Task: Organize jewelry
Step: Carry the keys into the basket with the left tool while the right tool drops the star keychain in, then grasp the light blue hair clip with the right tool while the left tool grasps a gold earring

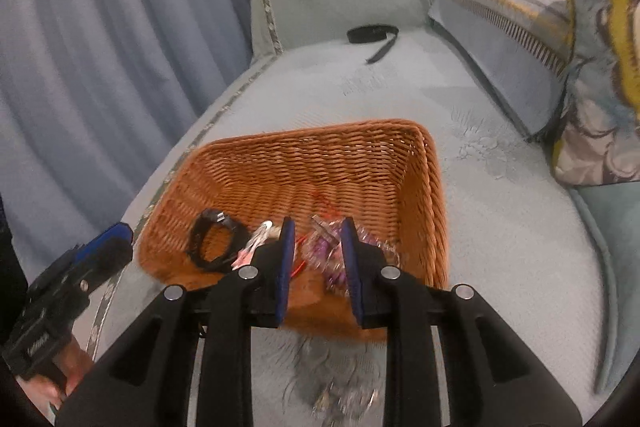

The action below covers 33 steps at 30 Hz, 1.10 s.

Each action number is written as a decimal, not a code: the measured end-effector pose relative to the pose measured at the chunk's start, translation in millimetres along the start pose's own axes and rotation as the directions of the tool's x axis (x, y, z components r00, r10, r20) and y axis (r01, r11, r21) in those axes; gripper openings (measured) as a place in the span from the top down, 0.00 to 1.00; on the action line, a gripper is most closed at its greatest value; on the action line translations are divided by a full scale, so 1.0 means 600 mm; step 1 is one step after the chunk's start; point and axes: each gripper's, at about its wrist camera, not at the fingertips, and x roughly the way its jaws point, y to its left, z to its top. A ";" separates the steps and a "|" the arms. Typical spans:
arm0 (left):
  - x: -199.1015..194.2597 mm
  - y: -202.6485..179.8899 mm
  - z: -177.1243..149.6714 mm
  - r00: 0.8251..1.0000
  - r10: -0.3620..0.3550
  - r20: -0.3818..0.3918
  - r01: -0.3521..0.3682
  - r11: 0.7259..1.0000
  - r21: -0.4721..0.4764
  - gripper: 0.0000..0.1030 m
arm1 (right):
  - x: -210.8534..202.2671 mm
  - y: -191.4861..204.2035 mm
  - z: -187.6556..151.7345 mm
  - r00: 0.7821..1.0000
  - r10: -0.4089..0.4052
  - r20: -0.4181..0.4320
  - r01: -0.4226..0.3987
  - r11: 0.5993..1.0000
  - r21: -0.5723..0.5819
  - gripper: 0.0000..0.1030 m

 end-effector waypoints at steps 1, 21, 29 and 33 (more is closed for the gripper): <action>-0.013 0.000 -0.002 1.000 0.001 0.006 -0.001 1.000 -0.001 0.66 | -0.018 0.008 -0.008 1.000 0.007 0.013 -0.006 1.000 -0.011 0.79; -0.137 0.040 -0.171 0.991 0.068 -0.113 -0.076 0.994 -0.072 0.58 | -0.092 0.114 -0.277 0.996 0.045 -0.079 -0.048 0.998 -0.035 0.57; -0.071 0.055 -0.201 0.965 0.105 -0.240 -0.120 0.992 -0.048 0.60 | -0.050 0.156 -0.296 0.991 -0.037 -0.128 0.018 0.989 -0.149 0.61; -0.049 0.049 -0.192 0.959 0.115 -0.260 -0.120 0.993 -0.002 0.60 | -0.028 0.168 -0.295 0.984 -0.098 -0.147 0.069 0.979 -0.193 0.74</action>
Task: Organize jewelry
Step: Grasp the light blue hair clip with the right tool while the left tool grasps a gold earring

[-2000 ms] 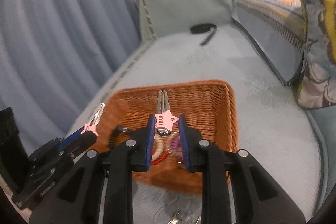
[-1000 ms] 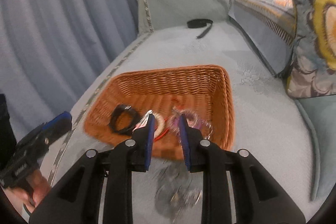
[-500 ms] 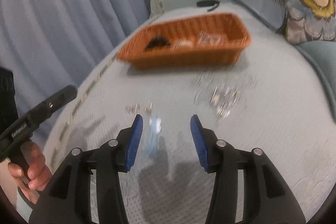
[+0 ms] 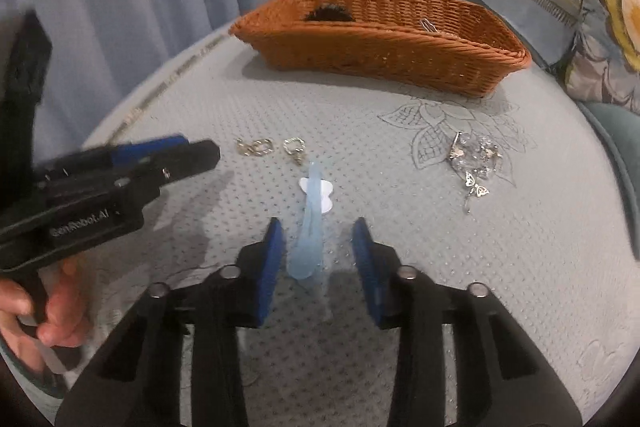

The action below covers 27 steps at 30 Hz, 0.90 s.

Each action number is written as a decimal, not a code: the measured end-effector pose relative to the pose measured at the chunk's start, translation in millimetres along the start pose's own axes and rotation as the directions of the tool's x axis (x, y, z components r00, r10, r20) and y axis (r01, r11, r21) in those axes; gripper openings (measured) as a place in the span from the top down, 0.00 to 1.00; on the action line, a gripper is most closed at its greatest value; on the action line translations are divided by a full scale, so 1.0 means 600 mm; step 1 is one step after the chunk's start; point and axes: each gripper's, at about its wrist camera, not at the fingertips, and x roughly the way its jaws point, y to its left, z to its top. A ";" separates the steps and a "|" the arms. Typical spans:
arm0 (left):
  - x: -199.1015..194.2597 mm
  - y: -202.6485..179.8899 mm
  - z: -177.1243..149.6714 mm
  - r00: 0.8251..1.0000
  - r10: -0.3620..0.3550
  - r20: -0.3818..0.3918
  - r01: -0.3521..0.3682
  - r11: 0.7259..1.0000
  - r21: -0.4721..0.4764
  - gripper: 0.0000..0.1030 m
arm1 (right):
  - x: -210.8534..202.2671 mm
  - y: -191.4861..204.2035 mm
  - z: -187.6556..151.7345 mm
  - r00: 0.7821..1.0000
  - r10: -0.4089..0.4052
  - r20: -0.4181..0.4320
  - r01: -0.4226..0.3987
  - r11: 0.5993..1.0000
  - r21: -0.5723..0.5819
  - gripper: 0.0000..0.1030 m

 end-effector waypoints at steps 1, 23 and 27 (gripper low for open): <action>0.009 -0.003 0.006 1.000 0.006 -0.011 -0.006 1.000 0.022 0.60 | 0.000 0.000 0.000 1.000 -0.010 0.002 0.010 1.000 -0.001 0.81; 0.041 -0.061 0.001 0.996 0.049 -0.072 -0.034 0.979 0.201 0.81 | -0.006 -0.033 -0.001 1.000 0.028 0.007 -0.028 0.999 0.033 0.89; 0.045 -0.058 0.006 0.996 0.047 -0.071 -0.033 0.982 0.183 0.81 | -0.006 -0.027 -0.003 1.000 0.020 0.009 -0.021 1.000 0.022 0.88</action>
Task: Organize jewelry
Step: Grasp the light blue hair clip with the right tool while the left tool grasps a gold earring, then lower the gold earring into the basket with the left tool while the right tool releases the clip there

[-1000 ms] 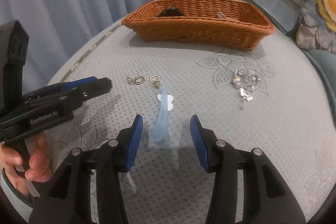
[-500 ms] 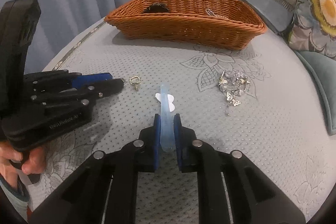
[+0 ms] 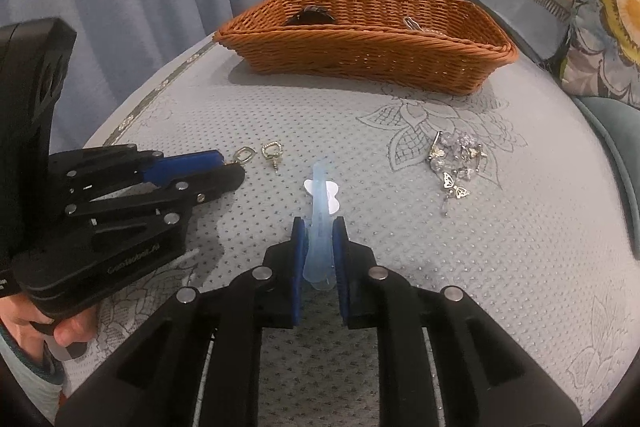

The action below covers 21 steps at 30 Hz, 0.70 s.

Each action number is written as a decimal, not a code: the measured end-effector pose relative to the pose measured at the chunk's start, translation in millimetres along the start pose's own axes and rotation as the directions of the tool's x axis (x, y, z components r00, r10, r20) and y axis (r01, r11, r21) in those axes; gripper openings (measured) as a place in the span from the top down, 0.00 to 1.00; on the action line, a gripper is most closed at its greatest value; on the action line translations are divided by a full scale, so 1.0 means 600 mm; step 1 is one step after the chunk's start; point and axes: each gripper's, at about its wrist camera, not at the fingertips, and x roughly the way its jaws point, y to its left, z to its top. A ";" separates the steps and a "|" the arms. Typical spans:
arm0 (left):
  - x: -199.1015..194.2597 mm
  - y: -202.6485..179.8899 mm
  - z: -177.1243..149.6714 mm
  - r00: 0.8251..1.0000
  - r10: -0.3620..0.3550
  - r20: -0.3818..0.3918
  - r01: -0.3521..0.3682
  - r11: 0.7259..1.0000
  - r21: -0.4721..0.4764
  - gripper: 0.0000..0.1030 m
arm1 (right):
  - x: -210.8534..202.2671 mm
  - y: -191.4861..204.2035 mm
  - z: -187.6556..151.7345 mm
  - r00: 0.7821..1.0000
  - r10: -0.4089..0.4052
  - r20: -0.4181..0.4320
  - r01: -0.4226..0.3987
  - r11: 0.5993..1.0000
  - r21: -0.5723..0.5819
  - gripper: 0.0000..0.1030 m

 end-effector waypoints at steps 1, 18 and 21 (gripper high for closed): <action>0.002 -0.001 0.001 1.000 0.004 0.000 -0.004 1.000 0.000 0.81 | 0.001 0.001 0.001 1.000 -0.004 0.001 0.004 1.000 -0.001 0.88; -0.059 0.006 -0.012 0.977 -0.143 0.159 0.148 0.989 -0.020 0.92 | -0.022 -0.014 0.001 0.996 0.061 0.064 -0.063 0.998 0.029 0.90; -0.080 0.011 -0.009 0.957 -0.204 0.204 0.215 0.976 -0.030 0.92 | -0.037 -0.022 0.001 0.991 0.087 0.103 -0.092 0.995 0.041 0.90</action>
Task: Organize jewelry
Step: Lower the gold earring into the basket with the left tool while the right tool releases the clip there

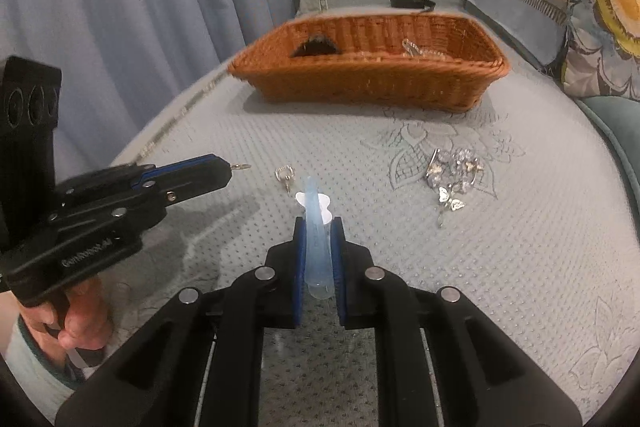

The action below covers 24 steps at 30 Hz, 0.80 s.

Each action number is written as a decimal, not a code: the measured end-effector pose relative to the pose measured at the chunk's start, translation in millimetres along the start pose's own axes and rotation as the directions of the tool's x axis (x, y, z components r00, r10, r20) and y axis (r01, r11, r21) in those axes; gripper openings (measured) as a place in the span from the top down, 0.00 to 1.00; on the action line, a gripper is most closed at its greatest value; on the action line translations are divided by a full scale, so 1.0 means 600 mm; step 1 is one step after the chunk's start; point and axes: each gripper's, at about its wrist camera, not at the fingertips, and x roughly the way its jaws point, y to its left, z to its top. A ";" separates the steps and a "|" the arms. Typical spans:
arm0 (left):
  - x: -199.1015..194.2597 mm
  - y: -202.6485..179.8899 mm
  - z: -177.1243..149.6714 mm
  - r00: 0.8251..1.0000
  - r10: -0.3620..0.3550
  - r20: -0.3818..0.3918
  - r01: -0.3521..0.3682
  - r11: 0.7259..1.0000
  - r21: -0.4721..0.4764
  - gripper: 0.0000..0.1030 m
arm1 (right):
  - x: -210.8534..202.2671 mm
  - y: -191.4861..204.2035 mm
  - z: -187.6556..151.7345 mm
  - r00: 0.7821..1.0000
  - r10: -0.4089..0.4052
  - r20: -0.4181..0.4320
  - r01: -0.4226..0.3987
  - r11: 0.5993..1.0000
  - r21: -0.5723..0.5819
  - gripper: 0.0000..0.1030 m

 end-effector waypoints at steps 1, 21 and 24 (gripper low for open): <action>-0.008 -0.002 0.003 0.999 -0.028 0.016 0.028 1.000 -0.005 0.92 | -0.005 -0.001 0.001 1.000 0.004 0.012 -0.004 1.000 0.000 0.90; -0.028 -0.032 0.062 0.995 -0.006 0.100 0.005 1.000 0.003 0.91 | -0.069 -0.032 0.079 0.982 -0.072 0.176 0.073 0.997 0.000 0.90; -0.023 -0.032 0.110 0.990 0.027 0.135 -0.029 1.000 0.010 0.91 | -0.081 -0.037 0.130 0.973 -0.077 0.217 0.084 0.996 -0.023 0.90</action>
